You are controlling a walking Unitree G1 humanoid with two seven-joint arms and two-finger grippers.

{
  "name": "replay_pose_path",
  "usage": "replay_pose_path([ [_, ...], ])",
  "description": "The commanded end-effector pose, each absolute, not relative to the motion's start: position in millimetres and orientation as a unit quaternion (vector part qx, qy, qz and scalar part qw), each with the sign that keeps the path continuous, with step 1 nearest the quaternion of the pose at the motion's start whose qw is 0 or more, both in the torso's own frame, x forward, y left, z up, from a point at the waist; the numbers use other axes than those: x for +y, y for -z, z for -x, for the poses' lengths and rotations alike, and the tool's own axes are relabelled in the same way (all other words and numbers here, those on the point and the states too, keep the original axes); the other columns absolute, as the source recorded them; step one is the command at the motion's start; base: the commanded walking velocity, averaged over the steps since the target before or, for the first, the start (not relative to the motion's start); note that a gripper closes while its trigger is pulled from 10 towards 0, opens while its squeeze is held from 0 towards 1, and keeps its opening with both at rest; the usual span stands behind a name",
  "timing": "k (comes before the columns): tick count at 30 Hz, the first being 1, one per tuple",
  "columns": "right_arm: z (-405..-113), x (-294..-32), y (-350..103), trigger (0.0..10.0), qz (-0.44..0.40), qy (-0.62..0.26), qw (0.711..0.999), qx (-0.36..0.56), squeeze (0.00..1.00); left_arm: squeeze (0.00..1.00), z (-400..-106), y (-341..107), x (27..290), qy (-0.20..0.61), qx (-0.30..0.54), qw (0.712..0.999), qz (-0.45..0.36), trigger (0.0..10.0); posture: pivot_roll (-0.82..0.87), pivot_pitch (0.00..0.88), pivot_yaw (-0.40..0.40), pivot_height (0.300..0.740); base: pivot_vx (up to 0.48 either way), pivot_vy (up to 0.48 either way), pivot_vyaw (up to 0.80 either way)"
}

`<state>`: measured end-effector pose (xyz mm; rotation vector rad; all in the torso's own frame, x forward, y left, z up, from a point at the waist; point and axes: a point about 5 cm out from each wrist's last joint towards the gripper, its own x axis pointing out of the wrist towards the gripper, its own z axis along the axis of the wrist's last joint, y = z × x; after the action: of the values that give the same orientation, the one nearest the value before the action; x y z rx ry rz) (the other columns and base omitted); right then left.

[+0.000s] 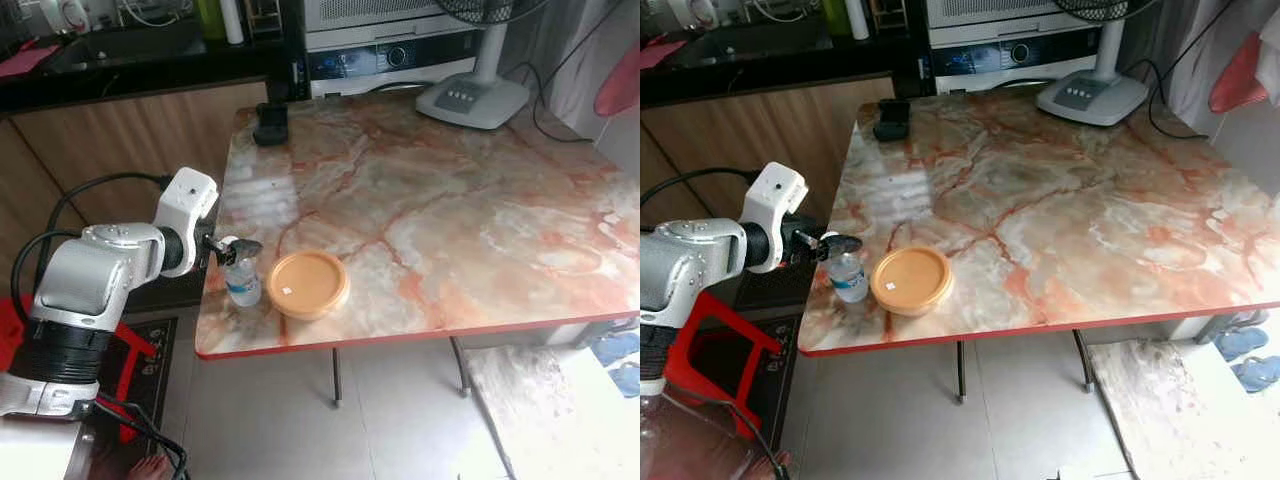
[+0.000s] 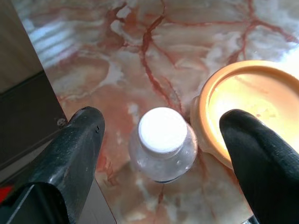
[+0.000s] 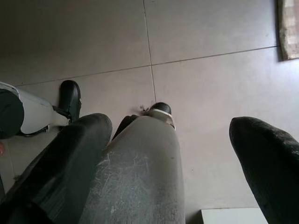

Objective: Restocking fridge

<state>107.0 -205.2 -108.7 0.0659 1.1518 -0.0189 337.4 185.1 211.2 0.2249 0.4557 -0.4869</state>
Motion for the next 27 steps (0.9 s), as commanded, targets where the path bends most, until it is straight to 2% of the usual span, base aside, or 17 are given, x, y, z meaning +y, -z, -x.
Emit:
replay_pose_path([
  [1, -96.0, -202.2, 112.2, 10.0, -0.037, 0.006, 0.826, 0.562, 0.00, 0.00, -338.6, -206.8, 191.0, 0.222, 0.229, 0.941, -0.114, 10.0, 0.14, 0.029, 0.041, 0.740, 0.000, 0.000, 0.00],
  [7, -95.6, -204.4, 112.0, 10.0, -0.034, 0.006, 0.826, 0.563, 0.00, 0.00, -341.7, -203.8, 194.5, 0.206, 0.227, 0.946, -0.106, 9.9, 0.14, 0.032, 0.034, 0.740, 0.000, 0.000, 0.00],
  [8, -95.6, -204.6, 112.0, 10.0, -0.034, 0.006, 0.826, 0.563, 0.00, 0.00, -342.3, -203.2, 195.2, 0.202, 0.227, 0.947, -0.106, 4.6, 0.13, 0.033, 0.034, 0.740, 0.000, 0.000, 0.00],
  [9, -95.6, -204.9, 111.9, 10.0, -0.033, 0.006, 0.826, 0.563, 0.00, 0.00, -343.0, -202.5, 195.9, 0.198, 0.225, 0.948, -0.108, 3.5, 0.13, 0.033, 0.033, 0.740, 0.000, 0.000, 0.00],
  [12, -95.4, -205.5, 111.9, 10.0, -0.032, 0.005, 0.825, 0.564, 0.00, 0.00, -344.9, -202.9, 195.2, 0.196, 0.214, 0.951, -0.104, 4.1, 0.13, 0.031, 0.031, 0.740, 0.000, 0.000, 0.00],
  [13, -95.4, -205.7, 111.8, 10.0, -0.031, 0.005, 0.825, 0.564, 0.00, 0.00, -345.6, -203.5, 194.7, 0.196, 0.211, 0.952, -0.100, 10.0, 0.13, 0.031, 0.030, 0.740, 0.000, 0.000, 0.00],
  [22, -95.3, -206.2, 111.8, 10.0, -0.027, 0.001, 0.824, 0.566, 0.00, 0.00, -350.0, -206.7, 189.3, 0.198, 0.200, 0.955, -0.091, 10.0, 0.12, 0.031, 0.028, 0.740, 0.000, 0.000, 0.00],
  [23, -95.5, -206.2, 111.8, 10.0, -0.025, -0.001, 0.824, 0.567, 0.00, 0.00, -349.4, -205.6, 186.9, 0.204, 0.203, 0.953, -0.090, 7.3, 0.12, 0.031, 0.028, 0.740, 0.000, 0.000, 0.00],
  [24, -95.6, -206.2, 111.8, 10.0, -0.023, -0.002, 0.823, 0.567, 0.00, 0.00, -349.0, -204.9, 186.0, 0.205, 0.204, 0.953, -0.090, 7.3, 0.12, 0.031, 0.028, 0.740, 0.000, 0.000, 0.00],
  [25, -95.6, -206.2, 111.8, 10.0, -0.022, -0.003, 0.823, 0.567, 0.00, 0.00, -348.6, -204.3, 185.2, 0.206, 0.205, 0.953, -0.089, 8.4, 0.12, 0.032, 0.028, 0.740, 0.000, 0.000, 0.00],
  [27, -95.7, -206.2, 111.7, 10.0, -0.021, -0.003, 0.823, 0.567, 0.00, 0.00, -348.0, -204.0, 184.7, 0.206, 0.206, 0.952, -0.089, 8.5, 0.12, 0.030, 0.028, 0.740, 0.000, 0.000, 0.00],
])
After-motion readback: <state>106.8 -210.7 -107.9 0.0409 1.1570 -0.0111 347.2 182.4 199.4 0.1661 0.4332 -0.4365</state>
